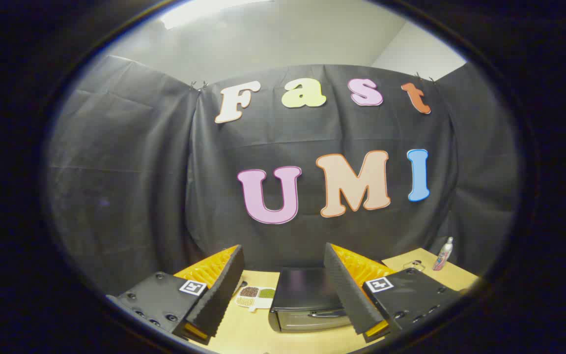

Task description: Open the toaster oven, put the food inside, and close the toaster oven door.

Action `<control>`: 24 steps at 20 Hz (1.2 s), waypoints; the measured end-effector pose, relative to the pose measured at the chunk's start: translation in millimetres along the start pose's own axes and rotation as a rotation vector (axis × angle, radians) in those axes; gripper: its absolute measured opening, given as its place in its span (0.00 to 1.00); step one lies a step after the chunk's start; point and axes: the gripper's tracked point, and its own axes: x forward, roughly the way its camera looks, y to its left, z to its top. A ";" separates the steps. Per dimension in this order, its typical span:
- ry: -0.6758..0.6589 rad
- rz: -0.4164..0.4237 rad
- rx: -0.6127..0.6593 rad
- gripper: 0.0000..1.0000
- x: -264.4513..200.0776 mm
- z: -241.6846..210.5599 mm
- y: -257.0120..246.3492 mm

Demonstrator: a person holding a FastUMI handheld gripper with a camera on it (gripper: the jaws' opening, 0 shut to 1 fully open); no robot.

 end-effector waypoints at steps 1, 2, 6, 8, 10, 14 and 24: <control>-0.004 -0.002 -0.003 1.00 -2.6 4.4 -1.1; -0.009 -0.002 -0.005 1.00 -5.9 6.2 2.1; -0.015 0.002 -0.007 1.00 -9.1 11.7 4.1; -0.014 0.002 -0.008 1.00 -8.6 11.1 4.6; -0.009 0.000 -0.010 1.00 -7.6 10.3 3.8; -0.006 0.005 -0.011 1.00 -6.3 8.2 5.1; 0.046 -0.048 -0.044 1.00 -1.2 -14.1 -13.4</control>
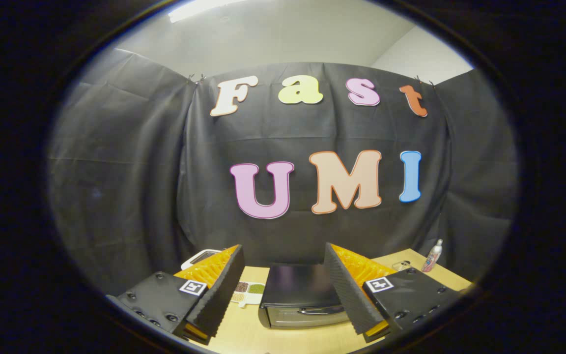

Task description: Open the toaster oven, put the food inside, and close the toaster oven door.

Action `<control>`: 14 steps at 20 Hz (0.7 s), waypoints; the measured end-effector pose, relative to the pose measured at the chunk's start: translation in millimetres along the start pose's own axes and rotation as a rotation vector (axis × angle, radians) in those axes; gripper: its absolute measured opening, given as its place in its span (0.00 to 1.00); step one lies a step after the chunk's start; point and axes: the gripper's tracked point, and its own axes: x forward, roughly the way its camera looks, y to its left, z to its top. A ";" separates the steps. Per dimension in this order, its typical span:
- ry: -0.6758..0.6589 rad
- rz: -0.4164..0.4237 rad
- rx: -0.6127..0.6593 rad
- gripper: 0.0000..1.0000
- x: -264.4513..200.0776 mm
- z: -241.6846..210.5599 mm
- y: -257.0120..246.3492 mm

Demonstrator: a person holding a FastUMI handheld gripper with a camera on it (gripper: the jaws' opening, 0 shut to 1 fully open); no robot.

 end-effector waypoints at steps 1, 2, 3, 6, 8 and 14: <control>0.003 0.000 0.005 1.00 1.8 -2.6 -1.2; 0.004 0.001 0.010 1.00 2.7 -4.8 -1.0; 0.008 0.000 0.008 1.00 4.1 -7.1 -2.7; 0.027 -0.024 -0.014 1.00 6.3 -19.1 -12.3; 0.035 -0.044 -0.018 1.00 9.2 -26.8 -18.1; 0.038 -0.083 0.015 1.00 17.9 -58.5 -38.5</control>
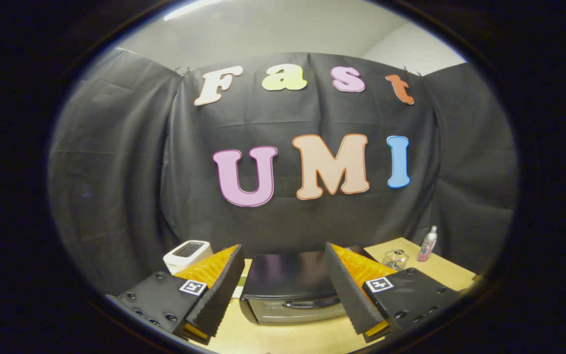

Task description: Open the toaster oven, put the food inside, and close the toaster oven door.

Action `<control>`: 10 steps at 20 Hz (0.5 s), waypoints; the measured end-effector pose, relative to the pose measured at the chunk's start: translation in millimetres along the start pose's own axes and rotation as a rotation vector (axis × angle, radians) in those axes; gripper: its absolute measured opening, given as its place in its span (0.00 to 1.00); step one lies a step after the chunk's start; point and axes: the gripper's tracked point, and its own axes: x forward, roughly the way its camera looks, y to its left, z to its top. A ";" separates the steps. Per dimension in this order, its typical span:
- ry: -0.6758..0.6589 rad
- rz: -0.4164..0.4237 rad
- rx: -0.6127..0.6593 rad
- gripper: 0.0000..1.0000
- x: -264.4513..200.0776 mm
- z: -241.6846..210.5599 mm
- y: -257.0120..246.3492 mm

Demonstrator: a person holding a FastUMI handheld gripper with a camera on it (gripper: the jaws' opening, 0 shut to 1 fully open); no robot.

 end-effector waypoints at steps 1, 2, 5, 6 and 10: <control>0.002 -0.006 -0.009 1.00 2.6 -5.4 -4.4; 0.004 -0.017 -0.018 1.00 6.2 -10.3 -9.3; 0.041 -0.052 -0.030 1.00 17.5 -38.6 -26.7; 0.055 -0.061 -0.026 1.00 22.3 -49.5 -31.5; 0.102 -0.078 -0.012 1.00 40.3 -93.2 -44.7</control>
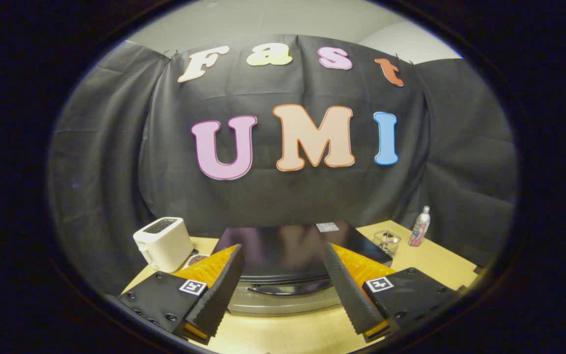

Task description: Open the toaster oven, put the food inside, and close the toaster oven door.

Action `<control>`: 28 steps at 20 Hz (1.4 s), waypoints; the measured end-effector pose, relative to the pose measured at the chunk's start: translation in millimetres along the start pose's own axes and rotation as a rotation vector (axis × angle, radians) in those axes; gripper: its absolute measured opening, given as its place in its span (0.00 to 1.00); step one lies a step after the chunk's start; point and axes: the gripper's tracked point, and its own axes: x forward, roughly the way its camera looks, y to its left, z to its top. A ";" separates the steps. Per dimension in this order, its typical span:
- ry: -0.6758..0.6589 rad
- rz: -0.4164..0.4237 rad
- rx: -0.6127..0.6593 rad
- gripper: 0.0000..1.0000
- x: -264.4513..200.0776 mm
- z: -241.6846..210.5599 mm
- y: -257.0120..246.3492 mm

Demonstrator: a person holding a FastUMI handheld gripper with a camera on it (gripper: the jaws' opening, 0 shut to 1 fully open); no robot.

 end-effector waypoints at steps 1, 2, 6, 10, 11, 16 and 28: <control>0.014 -0.004 0.004 1.00 4.8 -9.7 -3.2; 0.027 -0.008 0.008 1.00 10.4 -19.4 -5.6; 0.039 -0.017 0.050 1.00 32.2 -44.8 -11.1; 0.034 -0.021 0.054 1.00 46.6 -58.1 -10.6; 0.020 -0.019 0.051 1.00 47.9 -57.4 -10.1; -0.010 -0.030 0.051 1.00 47.7 -60.2 -12.3; -0.155 -0.042 0.071 1.00 14.5 -67.7 -19.5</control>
